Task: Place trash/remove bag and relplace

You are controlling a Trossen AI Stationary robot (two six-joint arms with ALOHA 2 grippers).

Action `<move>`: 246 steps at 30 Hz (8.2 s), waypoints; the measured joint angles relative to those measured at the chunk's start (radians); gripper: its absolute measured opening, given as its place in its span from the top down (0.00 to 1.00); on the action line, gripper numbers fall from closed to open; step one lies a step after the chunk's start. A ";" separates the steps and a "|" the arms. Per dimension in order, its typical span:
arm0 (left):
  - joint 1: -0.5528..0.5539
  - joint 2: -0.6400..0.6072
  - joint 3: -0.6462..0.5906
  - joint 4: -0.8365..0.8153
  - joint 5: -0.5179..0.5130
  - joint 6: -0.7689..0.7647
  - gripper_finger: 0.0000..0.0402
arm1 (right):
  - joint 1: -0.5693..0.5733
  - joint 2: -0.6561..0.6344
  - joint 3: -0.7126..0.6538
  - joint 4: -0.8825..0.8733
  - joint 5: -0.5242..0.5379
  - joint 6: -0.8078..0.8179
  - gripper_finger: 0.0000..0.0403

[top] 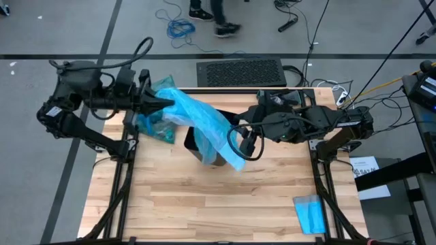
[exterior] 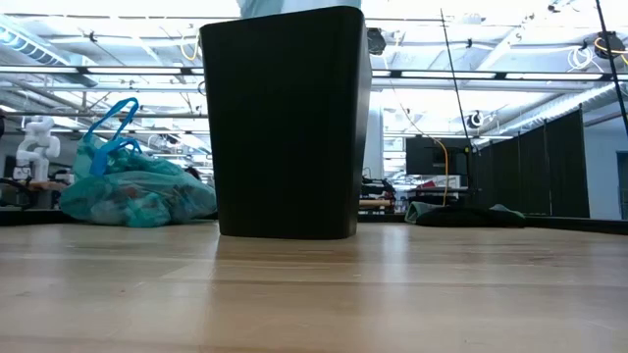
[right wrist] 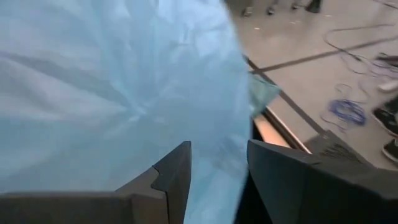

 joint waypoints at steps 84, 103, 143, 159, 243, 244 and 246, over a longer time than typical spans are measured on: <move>0.257 0.058 0.000 -0.412 0.128 0.180 0.99 | -0.259 0.196 0.000 0.300 -0.488 -0.164 1.00; 0.257 0.022 0.000 -0.227 0.303 0.066 0.34 | -0.275 0.196 0.000 0.295 -0.489 -0.159 1.00; 0.257 0.052 -0.001 -0.319 0.138 0.087 0.32 | -0.289 0.196 0.000 0.319 -0.539 -0.208 1.00; 0.257 -0.044 0.003 -0.437 0.008 0.060 0.32 | -0.307 0.196 0.000 0.318 -0.541 -0.219 1.00; -0.057 -0.003 -0.737 0.446 -0.408 -0.411 0.32 | -0.485 0.196 0.000 0.248 -0.880 -0.380 1.00; -0.057 -0.008 -0.737 0.446 -0.399 -0.411 0.32 | -0.485 0.196 0.000 0.247 -0.880 -0.380 1.00; -0.057 -0.009 -0.737 0.454 -0.372 -0.410 0.32 | -0.487 0.196 0.000 0.247 -0.880 -0.381 1.00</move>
